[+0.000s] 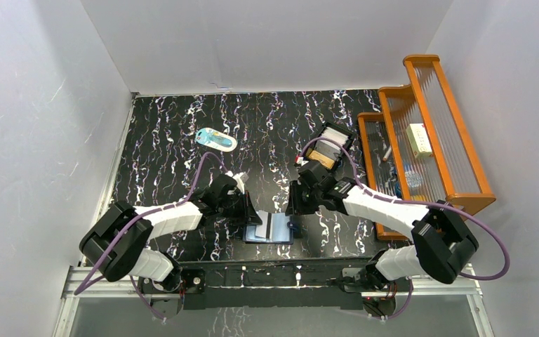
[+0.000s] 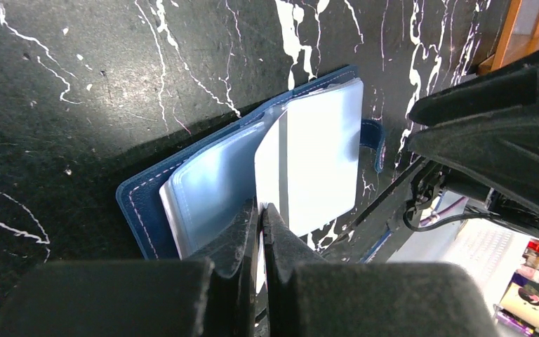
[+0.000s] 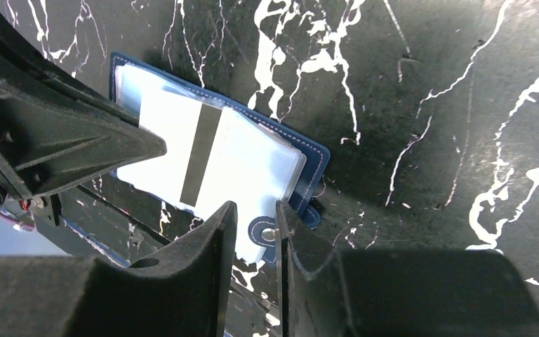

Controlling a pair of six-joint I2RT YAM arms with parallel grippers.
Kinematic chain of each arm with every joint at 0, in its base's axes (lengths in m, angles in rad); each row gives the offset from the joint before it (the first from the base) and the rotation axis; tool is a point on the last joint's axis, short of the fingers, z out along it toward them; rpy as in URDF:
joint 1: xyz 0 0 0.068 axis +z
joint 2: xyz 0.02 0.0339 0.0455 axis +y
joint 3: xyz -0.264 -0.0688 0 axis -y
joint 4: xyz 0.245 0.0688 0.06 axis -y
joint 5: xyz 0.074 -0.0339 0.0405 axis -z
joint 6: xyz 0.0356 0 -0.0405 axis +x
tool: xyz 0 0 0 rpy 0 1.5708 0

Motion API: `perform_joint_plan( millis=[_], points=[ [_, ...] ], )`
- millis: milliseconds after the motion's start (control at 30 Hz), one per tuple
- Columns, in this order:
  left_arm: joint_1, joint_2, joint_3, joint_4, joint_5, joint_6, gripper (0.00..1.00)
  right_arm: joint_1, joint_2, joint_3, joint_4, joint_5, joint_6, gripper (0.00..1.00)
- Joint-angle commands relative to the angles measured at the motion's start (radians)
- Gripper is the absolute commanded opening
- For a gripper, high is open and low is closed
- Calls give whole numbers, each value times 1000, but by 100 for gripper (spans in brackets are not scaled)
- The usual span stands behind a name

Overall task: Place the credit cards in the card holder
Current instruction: Insert the credit card into the card holder.

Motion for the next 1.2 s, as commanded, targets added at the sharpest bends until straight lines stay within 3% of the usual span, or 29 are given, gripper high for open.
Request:
perform_joint_plan(
  millis=[0, 267, 500, 1167],
  points=[
    [0, -15, -2, -78, -81, 62, 0, 24, 9, 38, 9, 23, 15, 35],
    [0, -9, -1, -72, -65, 53, 0, 32, 87, 3, 56, 32, 16, 33],
    [0, -26, -106, 75, -58, -129, 0, 42, 140, -25, 75, 44, 27, 30],
    [-9, -23, -173, 203, -76, -190, 0, 50, 150, -48, 93, 48, 48, 29]
  ],
)
